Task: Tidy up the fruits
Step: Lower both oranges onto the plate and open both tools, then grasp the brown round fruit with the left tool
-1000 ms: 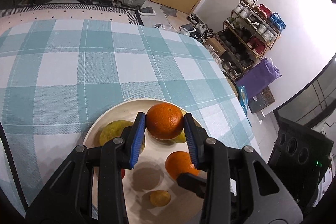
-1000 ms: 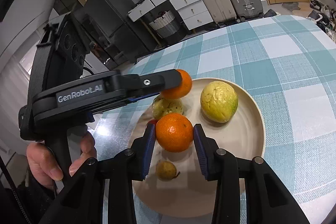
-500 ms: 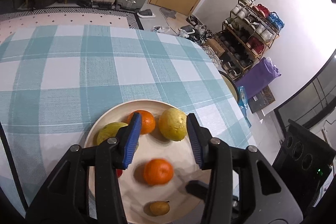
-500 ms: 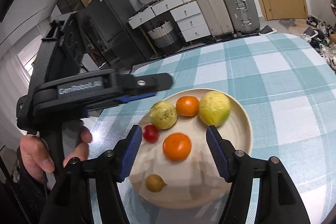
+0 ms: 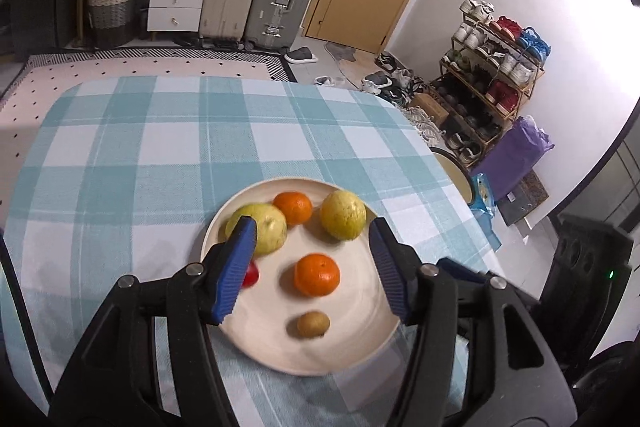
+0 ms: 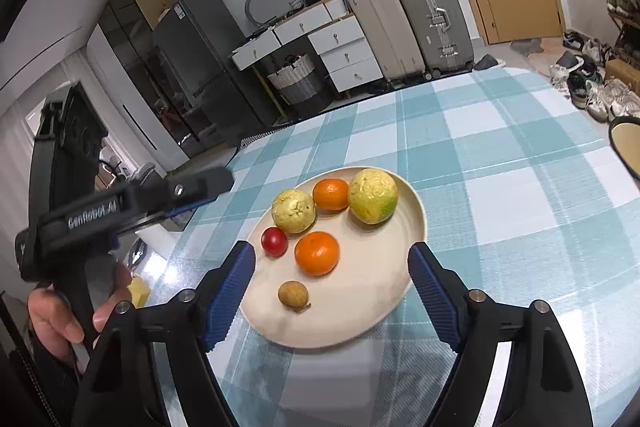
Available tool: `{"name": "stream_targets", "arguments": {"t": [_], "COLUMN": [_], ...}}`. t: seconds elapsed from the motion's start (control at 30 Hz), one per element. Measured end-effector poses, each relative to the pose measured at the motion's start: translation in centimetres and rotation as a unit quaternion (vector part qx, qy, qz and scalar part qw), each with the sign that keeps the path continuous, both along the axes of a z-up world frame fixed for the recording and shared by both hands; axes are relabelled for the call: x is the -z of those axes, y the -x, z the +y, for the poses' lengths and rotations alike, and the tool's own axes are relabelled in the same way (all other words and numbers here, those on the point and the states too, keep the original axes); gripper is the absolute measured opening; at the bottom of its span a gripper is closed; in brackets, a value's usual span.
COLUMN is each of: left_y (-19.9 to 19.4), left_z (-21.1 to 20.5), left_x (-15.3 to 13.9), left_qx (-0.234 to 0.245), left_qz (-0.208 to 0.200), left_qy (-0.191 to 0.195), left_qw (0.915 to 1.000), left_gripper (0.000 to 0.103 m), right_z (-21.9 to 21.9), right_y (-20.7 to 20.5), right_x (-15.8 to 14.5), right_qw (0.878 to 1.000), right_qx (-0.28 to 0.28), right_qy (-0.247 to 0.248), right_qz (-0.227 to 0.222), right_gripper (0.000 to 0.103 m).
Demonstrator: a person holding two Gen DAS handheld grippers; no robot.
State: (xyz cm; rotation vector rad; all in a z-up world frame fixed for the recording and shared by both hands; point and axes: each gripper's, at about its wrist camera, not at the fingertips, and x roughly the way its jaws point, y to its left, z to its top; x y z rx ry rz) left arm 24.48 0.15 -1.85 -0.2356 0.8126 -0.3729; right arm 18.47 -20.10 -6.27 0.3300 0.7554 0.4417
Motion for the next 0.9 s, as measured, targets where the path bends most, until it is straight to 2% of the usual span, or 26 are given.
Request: {"name": "stream_targets", "arguments": {"t": [0.17,0.3,0.4,0.7,0.8,0.9], "left_y": [2.8,5.2,6.9,11.6,13.0,14.4], "left_z": [0.2,0.4,0.4,0.1,0.2,0.3], "left_x": [-0.2,-0.7,-1.1,-1.0,-0.8,-0.5], "left_qx": [-0.021,-0.034,-0.044,-0.058,-0.063,-0.071], "left_qz": [-0.011,-0.020,-0.030,-0.035,-0.034,-0.034], "left_qy": [-0.022,-0.034,-0.043,-0.064,-0.069,-0.072], "left_qw": [0.9995,0.9986,0.9977,0.9956,0.9950,0.9943], "left_gripper": [0.066,0.069,0.080,0.084,0.088,0.097], "right_z": [-0.2,-0.3,-0.3,0.0,0.0,0.0], "right_y": [1.4,2.6,3.4,6.8,7.9,9.0], "right_x": [-0.9,-1.7,-2.1,-3.5,-3.6,-3.6], "right_qw": [1.000,1.000,0.999,0.998,0.997,0.997], "right_qx": [0.001,0.004,0.003,-0.007,-0.010,-0.011], "right_qy": [0.010,0.014,0.015,0.031,0.037,0.044], "right_qz": [-0.014,-0.026,-0.033,-0.060,-0.063,-0.064], "right_gripper": [0.087,0.091,0.096,0.101,0.102,0.103]}}
